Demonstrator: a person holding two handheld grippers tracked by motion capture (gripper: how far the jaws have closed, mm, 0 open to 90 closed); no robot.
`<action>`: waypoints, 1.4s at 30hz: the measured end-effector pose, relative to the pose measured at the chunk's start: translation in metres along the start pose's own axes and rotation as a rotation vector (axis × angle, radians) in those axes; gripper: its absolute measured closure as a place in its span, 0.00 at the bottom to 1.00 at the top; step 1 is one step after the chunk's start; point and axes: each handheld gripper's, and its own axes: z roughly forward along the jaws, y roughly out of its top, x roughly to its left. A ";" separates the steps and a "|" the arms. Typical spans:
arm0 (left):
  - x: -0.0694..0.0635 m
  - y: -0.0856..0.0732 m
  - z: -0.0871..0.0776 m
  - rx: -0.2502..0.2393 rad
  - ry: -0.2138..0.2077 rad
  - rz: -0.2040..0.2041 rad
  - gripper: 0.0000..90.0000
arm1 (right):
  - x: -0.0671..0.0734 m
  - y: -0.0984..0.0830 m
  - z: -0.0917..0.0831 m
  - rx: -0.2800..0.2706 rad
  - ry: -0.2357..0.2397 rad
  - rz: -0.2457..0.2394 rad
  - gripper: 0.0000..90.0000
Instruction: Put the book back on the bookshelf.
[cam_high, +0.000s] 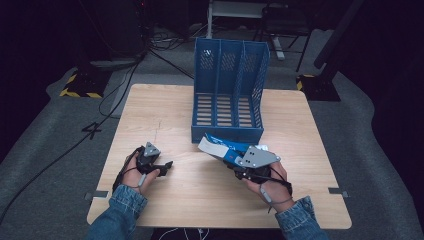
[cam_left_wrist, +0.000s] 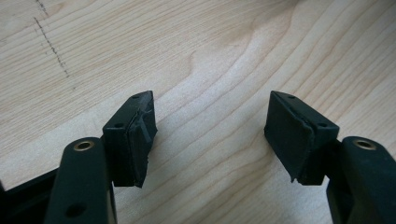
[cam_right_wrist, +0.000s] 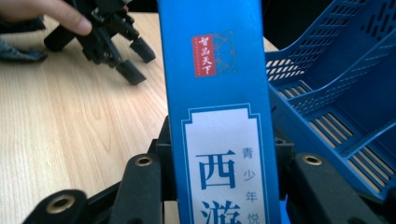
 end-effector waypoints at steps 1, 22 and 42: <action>0.001 0.000 0.000 0.000 -0.003 0.001 0.35 | -0.002 0.001 -0.002 -0.004 -0.001 0.009 0.68; 0.006 0.001 0.002 0.002 -0.014 0.014 0.30 | -0.035 0.024 -0.041 -0.118 -0.021 0.172 0.68; 0.008 0.003 0.003 0.006 -0.016 0.024 0.29 | -0.064 0.035 -0.068 -0.173 -0.017 0.298 0.68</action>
